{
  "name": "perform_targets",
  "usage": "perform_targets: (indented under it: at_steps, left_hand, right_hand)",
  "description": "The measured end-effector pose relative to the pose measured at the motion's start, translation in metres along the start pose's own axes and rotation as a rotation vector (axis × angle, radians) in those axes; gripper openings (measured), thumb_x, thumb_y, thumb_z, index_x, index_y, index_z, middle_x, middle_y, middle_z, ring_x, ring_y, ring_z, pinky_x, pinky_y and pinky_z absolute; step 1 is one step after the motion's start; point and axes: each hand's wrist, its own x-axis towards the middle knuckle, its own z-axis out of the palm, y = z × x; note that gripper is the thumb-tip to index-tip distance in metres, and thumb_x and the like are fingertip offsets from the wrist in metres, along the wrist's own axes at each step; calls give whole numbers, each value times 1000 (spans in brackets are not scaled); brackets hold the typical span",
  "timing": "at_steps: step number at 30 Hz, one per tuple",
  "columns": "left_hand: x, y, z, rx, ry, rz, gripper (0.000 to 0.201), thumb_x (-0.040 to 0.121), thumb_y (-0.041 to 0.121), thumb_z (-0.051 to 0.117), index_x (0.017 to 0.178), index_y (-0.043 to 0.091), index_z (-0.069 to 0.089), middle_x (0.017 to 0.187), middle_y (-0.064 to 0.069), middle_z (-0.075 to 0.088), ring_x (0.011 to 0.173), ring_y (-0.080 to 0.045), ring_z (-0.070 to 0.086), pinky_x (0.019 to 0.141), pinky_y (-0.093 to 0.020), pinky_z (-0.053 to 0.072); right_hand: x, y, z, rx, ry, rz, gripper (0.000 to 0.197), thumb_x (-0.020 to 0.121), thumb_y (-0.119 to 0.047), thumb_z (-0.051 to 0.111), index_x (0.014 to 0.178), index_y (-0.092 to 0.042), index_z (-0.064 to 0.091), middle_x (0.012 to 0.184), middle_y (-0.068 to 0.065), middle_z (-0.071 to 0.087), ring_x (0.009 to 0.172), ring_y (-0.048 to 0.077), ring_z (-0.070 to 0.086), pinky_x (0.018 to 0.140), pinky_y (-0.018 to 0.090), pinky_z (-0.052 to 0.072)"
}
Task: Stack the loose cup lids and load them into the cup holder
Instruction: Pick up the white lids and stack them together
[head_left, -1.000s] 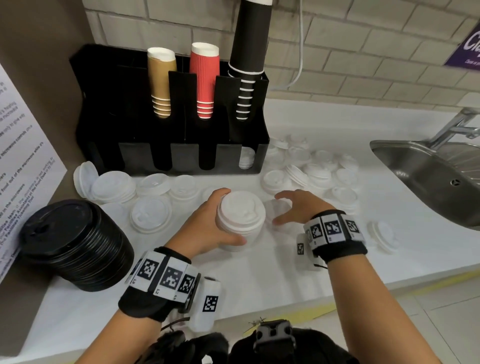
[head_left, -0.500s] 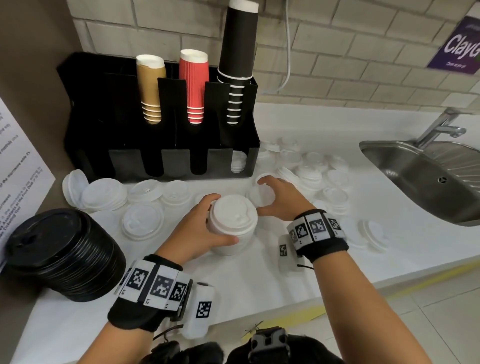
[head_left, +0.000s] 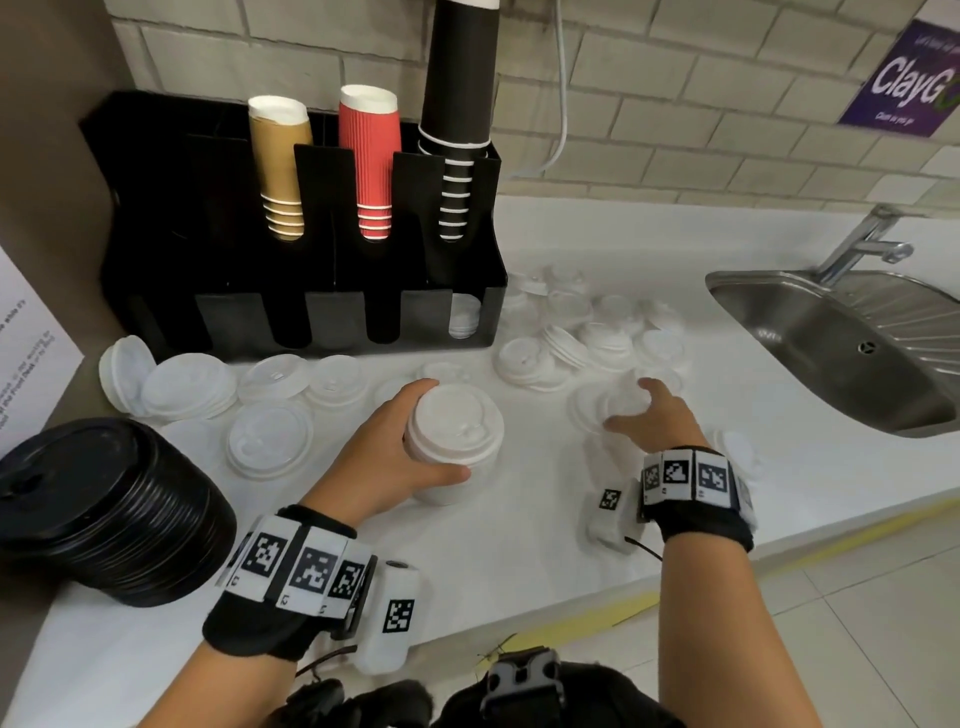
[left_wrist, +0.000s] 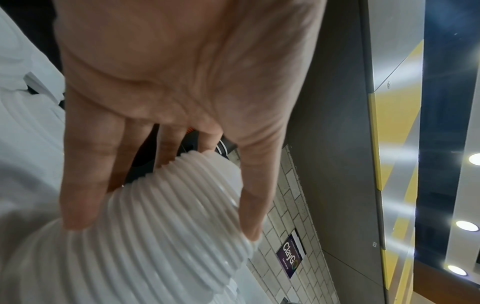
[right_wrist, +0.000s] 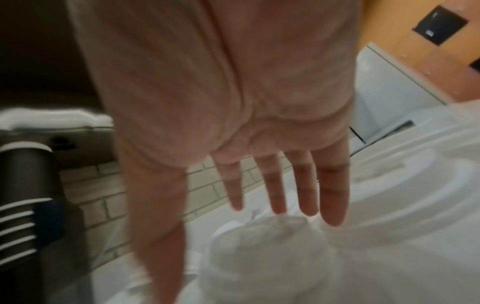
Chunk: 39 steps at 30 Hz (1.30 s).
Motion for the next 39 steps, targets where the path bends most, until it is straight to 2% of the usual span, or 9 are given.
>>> perform_targets:
  at_steps: [3,10,13,16,21,26,31,35,39]
  left_hand:
    - [0,1,0,1,-1,-1,84,66,25,88,132,41,40,122,24,50,115,-7,48,95,-24,39]
    - [2,1,1,7,-10,2,82,65,27,88,131,41,42,121,24,51,113,-6,49,96,-26,39]
    - [2,0,1,-2,-11,8,76,65,27,89,120,50,42,117,29,50,106,6,48,90,-20,40]
    - [3,-1,1,-10,-14,16,72,65,27,89,107,58,40,114,30,51,103,13,46,84,-16,38]
    - [3,0,1,-17,-15,5,72,65,27,89,109,58,39,115,30,49,104,7,48,87,-22,39]
    - [1,2,2,-2,-9,-44,92,65,28,89,138,39,34,131,16,47,119,-14,47,104,-37,41]
    - [2,-1,3,-9,-17,-54,98,63,30,90,138,39,29,123,19,46,115,-13,47,93,-29,39]
    - [3,-5,4,-17,9,-49,87,63,31,89,126,44,32,112,28,45,111,-13,49,90,-29,40]
    - [5,-7,7,-16,39,-24,83,63,31,90,126,41,36,112,26,47,109,-12,51,91,-30,44]
  right_hand:
    - [2,2,1,-97,-115,-14,99,73,-35,81,150,-33,19,149,15,32,136,37,33,110,46,32]
    - [-1,-11,-1,-132,-42,-116,78,75,-27,78,141,-34,37,133,14,44,126,36,40,99,44,39]
    - [-7,-20,-9,22,-172,-276,89,71,-24,83,142,-41,33,134,5,44,121,23,45,93,34,39]
    - [-4,-28,-13,-54,-173,-265,93,71,-27,82,145,-41,28,141,4,40,129,26,42,96,34,37]
    - [8,-31,-2,-316,-238,-161,91,72,-28,81,147,-37,29,148,9,34,133,32,39,108,47,37]
    - [12,-33,9,-344,-237,-170,79,77,-30,76,143,-33,32,140,11,40,127,34,43,104,48,40]
    - [5,-34,7,-416,-158,-126,73,86,-38,64,145,-32,21,140,16,36,127,37,41,102,49,39]
    - [-16,-43,-9,-180,-209,-207,61,90,-42,54,141,-34,23,135,18,41,118,35,47,97,44,40]
    - [-52,-60,-1,294,-304,-439,38,88,-37,59,122,-39,43,121,4,54,101,14,54,81,26,39]
